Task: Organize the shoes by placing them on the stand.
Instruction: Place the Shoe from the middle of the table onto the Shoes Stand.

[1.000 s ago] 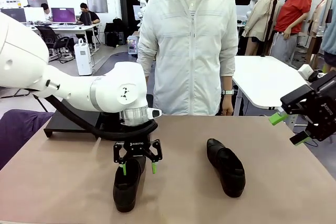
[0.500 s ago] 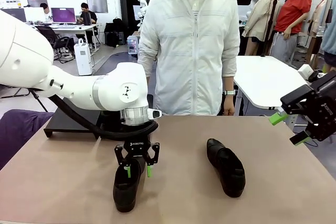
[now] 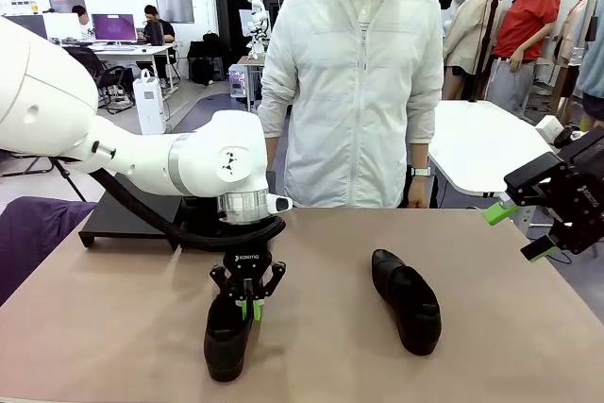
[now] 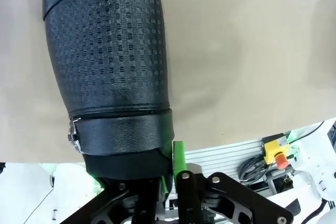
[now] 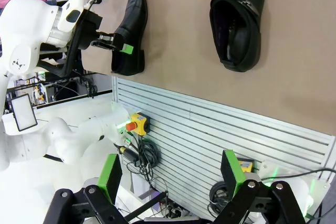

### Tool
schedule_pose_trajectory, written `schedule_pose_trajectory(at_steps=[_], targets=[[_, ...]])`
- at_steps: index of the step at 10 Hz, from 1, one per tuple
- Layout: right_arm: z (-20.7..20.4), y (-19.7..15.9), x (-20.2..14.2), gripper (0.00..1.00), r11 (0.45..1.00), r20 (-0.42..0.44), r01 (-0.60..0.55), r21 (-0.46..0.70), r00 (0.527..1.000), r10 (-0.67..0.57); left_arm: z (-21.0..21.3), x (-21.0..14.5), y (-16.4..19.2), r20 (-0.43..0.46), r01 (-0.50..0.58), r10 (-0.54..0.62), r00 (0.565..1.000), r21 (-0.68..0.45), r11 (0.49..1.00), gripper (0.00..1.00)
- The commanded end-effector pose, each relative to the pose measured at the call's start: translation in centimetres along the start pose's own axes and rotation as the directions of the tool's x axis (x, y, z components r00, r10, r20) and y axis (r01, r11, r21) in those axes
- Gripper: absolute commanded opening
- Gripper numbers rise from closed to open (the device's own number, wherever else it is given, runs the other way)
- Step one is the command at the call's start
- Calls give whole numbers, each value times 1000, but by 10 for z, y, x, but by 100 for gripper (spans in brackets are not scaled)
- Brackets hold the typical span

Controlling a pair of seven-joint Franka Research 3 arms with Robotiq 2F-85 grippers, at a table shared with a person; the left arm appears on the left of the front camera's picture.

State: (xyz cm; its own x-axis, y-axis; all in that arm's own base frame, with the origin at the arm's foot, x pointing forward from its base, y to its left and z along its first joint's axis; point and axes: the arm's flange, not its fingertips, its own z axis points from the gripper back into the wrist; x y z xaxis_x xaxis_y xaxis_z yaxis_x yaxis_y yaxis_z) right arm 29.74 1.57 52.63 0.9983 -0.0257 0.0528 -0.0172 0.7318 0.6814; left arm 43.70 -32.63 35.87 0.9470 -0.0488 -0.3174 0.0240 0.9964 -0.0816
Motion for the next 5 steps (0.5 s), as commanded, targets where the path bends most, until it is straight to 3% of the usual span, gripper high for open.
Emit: schedule_pose_trajectory(at_steps=[1, 5], targets=[[4, 0, 2, 100, 1000, -3, -18, 20, 1000, 18, 4, 3, -1, 3, -10, 10, 1000, 27, 1000, 0], [4, 0, 2, 100, 1000, -3, -18, 20, 1000, 18, 17, -7, 10, 39, -23, 22, 999, 29, 999, 0]])
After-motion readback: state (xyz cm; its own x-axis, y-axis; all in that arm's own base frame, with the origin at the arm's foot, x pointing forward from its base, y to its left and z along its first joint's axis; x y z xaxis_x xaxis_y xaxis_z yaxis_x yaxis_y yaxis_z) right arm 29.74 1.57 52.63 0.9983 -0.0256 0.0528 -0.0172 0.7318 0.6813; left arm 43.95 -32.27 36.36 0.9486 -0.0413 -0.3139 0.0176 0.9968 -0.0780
